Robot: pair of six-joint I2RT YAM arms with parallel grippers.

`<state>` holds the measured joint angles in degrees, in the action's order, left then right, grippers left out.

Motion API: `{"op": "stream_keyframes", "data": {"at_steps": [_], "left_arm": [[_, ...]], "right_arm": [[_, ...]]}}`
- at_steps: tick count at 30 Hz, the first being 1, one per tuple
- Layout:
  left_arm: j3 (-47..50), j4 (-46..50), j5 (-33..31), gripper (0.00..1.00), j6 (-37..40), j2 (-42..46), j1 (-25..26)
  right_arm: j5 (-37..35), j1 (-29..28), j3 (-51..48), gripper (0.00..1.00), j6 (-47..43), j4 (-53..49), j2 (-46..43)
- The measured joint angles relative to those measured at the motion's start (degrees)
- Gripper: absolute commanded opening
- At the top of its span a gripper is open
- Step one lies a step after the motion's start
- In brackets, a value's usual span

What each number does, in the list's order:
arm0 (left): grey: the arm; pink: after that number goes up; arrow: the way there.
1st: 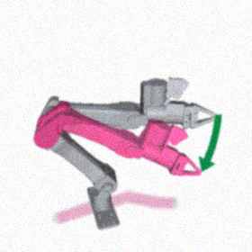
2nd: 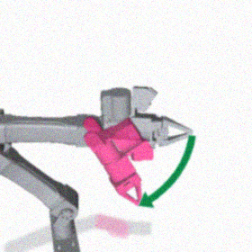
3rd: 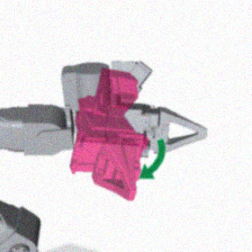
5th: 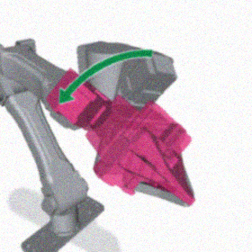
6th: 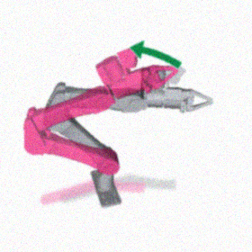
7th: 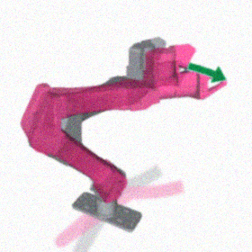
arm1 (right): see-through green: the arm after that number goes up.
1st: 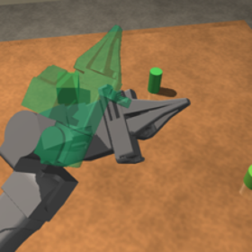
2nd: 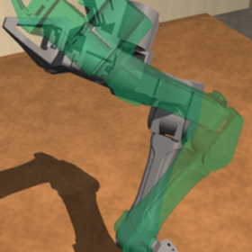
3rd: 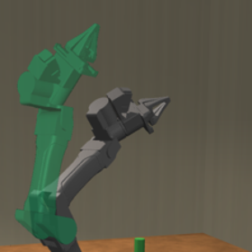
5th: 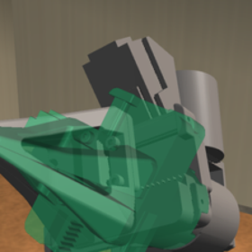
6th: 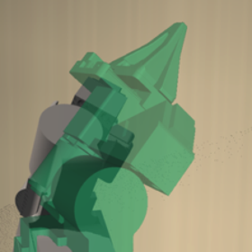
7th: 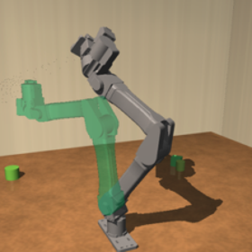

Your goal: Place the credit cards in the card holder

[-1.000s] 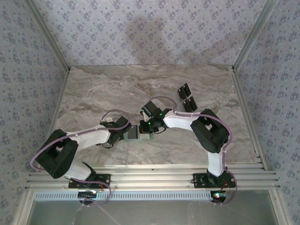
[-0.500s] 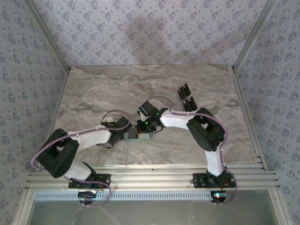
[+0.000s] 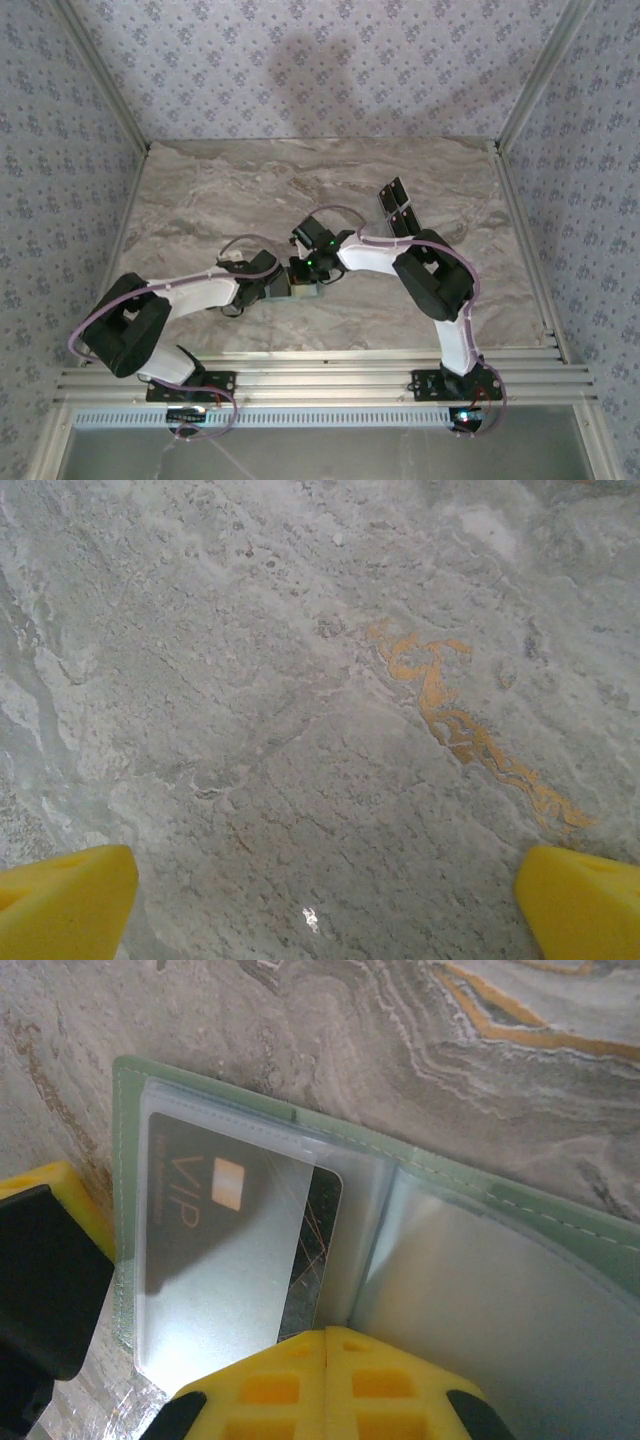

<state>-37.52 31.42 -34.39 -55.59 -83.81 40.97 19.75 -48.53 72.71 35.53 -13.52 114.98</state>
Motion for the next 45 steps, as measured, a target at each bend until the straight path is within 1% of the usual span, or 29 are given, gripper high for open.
{"op": "stream_keyframes", "data": {"at_steps": [15, 20, 23, 27, 30, 33, 37, 42, 45], "left_arm": [[0.0, -0.2, -1.3, 1.00, -0.3, -0.7, 0.9], [-0.1, 0.0, -1.5, 1.00, -0.5, -0.7, 1.0], [-0.4, 0.5, -1.5, 1.00, -0.5, -0.7, 1.0], [-1.0, 2.0, -0.9, 1.00, -0.1, 0.0, 1.0], [-1.7, 2.0, 1.2, 1.00, 0.9, 2.4, 1.0], [-2.8, 1.9, 3.6, 1.00, 2.7, 6.4, -0.6], [-3.8, 0.9, 6.3, 1.00, 5.2, 9.6, -3.1], [-3.9, -0.8, 9.7, 1.00, 7.5, 10.2, -4.3], [-3.9, -1.9, 11.4, 1.00, 8.2, 10.2, -4.6]], "right_arm": [[1.3, -0.3, 0.9, 0.04, 2.4, 0.5, 0.9], [2.2, -1.1, 1.5, 0.05, 3.0, 1.0, 1.4], [2.2, -1.1, 1.5, 0.09, 3.0, 1.0, 1.4], [2.3, -1.0, 0.8, 0.27, 3.0, 0.7, -0.4], [1.6, -0.6, -1.4, 0.37, 2.3, 0.1, -5.8], [-0.3, 0.2, -4.7, 0.45, 1.4, -0.8, -13.3], [-4.2, 2.0, -8.7, 0.49, -0.3, -2.8, -19.9], [-9.7, 3.5, -11.0, 0.50, -2.3, -6.3, -19.8], [-11.5, 3.8, -11.1, 0.49, -3.3, -7.3, -18.4]]}}
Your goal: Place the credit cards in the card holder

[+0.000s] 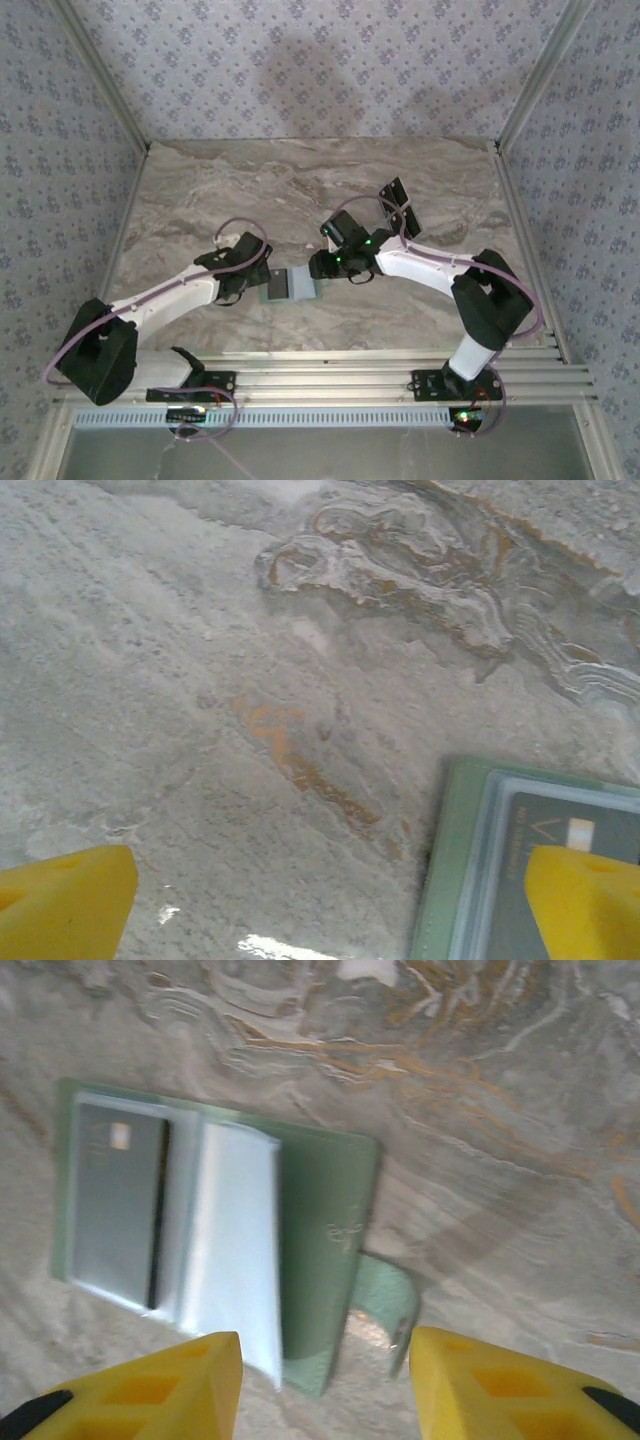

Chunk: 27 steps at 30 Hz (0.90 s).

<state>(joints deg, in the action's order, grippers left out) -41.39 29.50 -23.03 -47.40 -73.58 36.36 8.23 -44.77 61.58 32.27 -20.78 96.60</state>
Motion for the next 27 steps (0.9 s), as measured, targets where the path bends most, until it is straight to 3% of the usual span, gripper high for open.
{"op": "stream_keyframes", "data": {"at_steps": [5, 7, 11, 13, 27], "left_arm": [[0.1, -1.8, 2.3, 1.00, 0.7, 0.0, 0.0], [0.3, -2.8, 3.2, 1.00, 0.9, 0.0, 0.0], [0.8, -4.7, 4.8, 1.00, 1.1, -1.0, 0.0], [1.3, -5.8, 5.8, 1.00, 1.5, -1.5, 0.0], [7.7, -20.9, 15.2, 1.00, 3.1, -2.5, 0.0]], "right_arm": [[-0.9, 0.7, -0.1, 0.41, -0.9, 0.0, 2.7], [-1.0, 1.0, -0.2, 0.33, -1.2, 0.1, 3.1], [-1.0, 1.8, -1.1, 0.07, -1.6, 0.2, 3.3], [-1.0, 2.1, -1.6, 0.01, -1.7, 0.4, 3.3], [-0.3, 3.6, -3.3, 0.00, -1.6, 2.8, 5.3]]}}
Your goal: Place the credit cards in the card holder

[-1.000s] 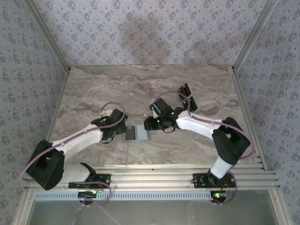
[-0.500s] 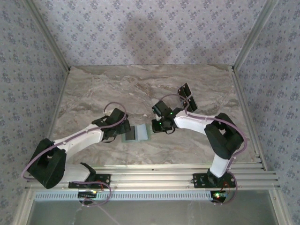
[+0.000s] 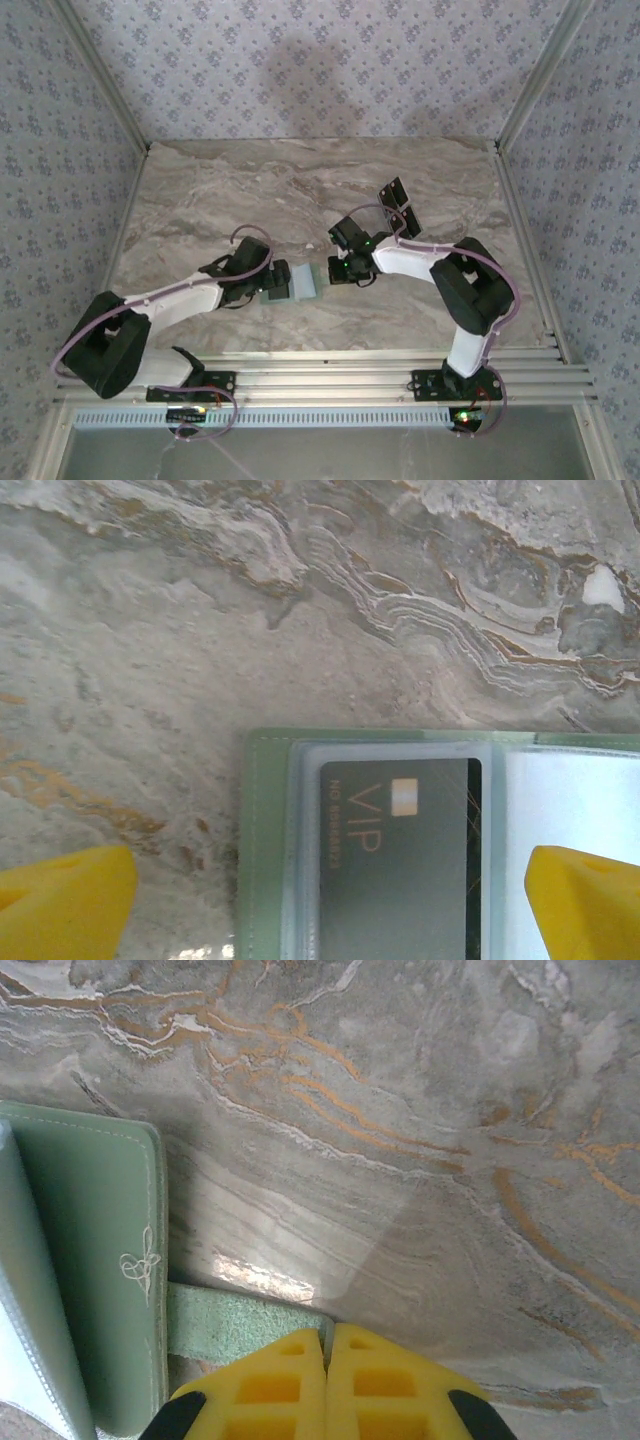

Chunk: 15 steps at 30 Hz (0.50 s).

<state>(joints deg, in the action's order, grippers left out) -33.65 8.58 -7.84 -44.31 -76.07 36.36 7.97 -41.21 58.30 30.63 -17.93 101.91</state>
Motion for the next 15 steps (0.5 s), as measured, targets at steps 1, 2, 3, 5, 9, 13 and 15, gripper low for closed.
{"op": "stream_keyframes", "data": {"at_steps": [1, 2, 3, 5, 9, 13, 15], "left_arm": [[0.4, -1.0, 0.6, 1.00, 0.0, -0.2, 0.0], [0.7, -2.1, 1.0, 1.00, 0.0, -0.5, 0.0], [1.1, -3.1, 1.4, 1.00, -0.1, -0.9, 0.0], [1.4, -4.7, 2.3, 1.00, -0.1, -1.8, 0.0], [1.6, -7.2, 2.9, 1.00, -0.1, -3.3, 0.0], [1.7, -7.7, 2.9, 1.00, 0.0, -3.5, 0.0], [1.9, -8.1, 2.9, 1.00, 0.0, -3.4, 0.1]], "right_arm": [[0.1, 0.0, 0.0, 0.00, 0.0, 0.1, 0.0], [0.2, 0.0, 0.0, 0.00, 0.0, 0.1, 0.0], [0.2, 0.0, -0.1, 0.00, 0.0, 0.2, 0.0], [0.2, 0.0, -0.1, 0.00, 0.0, 0.2, 0.0], [0.6, 0.2, -0.3, 0.00, 0.2, 0.5, 0.0], [0.8, 0.2, -0.3, 0.00, 0.2, 0.6, 0.0], [0.8, 0.2, -0.3, 0.00, 0.2, 0.6, 0.1]]}}
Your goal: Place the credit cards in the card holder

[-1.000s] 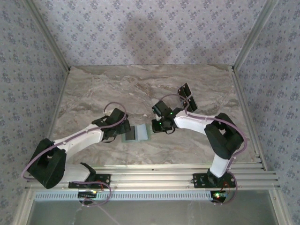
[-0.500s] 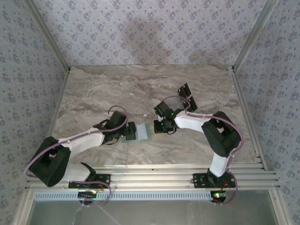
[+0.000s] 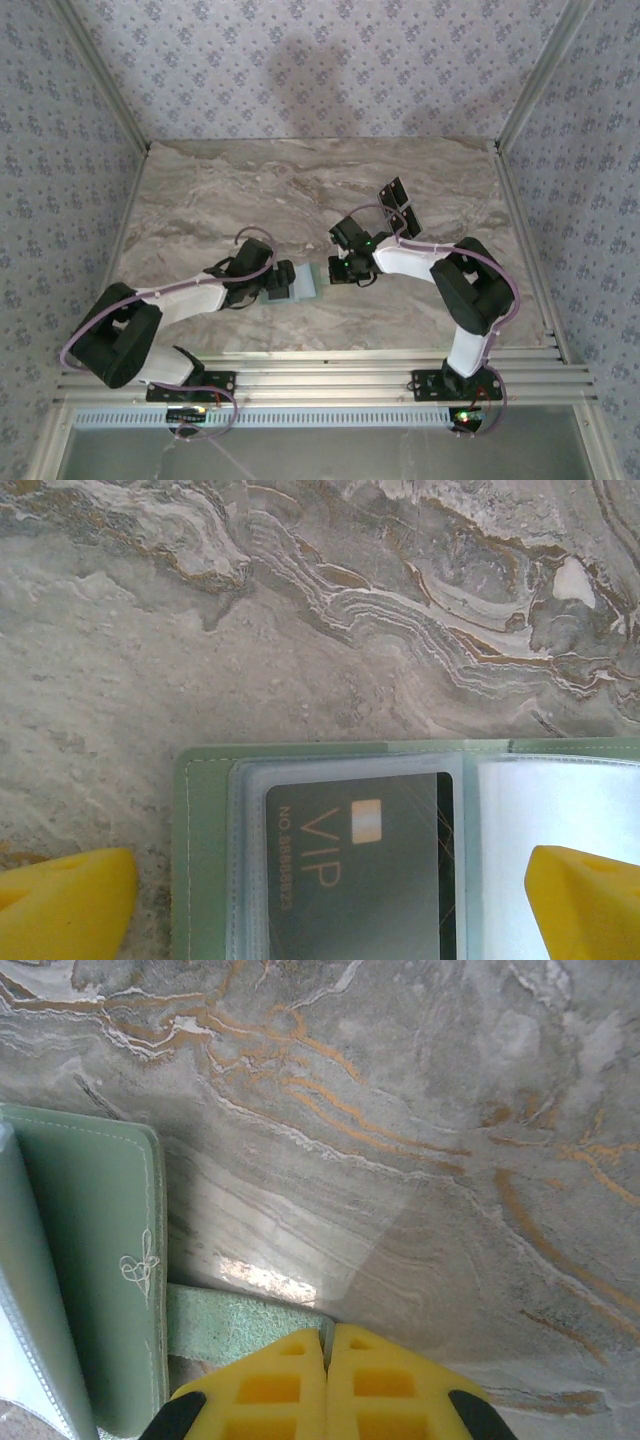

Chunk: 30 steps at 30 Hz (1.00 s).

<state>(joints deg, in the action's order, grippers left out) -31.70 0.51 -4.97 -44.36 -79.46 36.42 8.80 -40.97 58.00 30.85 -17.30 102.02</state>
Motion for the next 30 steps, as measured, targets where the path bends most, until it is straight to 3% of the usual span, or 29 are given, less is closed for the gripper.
{"op": "stream_keyframes", "data": {"at_steps": [21, 30], "left_arm": [[0.6, -8.0, 3.6, 1.00, -1.8, 7.9, 3.7], [-3.9, -12.9, 3.6, 0.99, -3.3, -0.3, 10.4]], "right_arm": [[1.9, 0.8, 0.4, 0.00, 0.4, 0.0, 0.8], [3.5, 1.6, 0.4, 0.00, 0.9, 0.0, 0.7]]}}
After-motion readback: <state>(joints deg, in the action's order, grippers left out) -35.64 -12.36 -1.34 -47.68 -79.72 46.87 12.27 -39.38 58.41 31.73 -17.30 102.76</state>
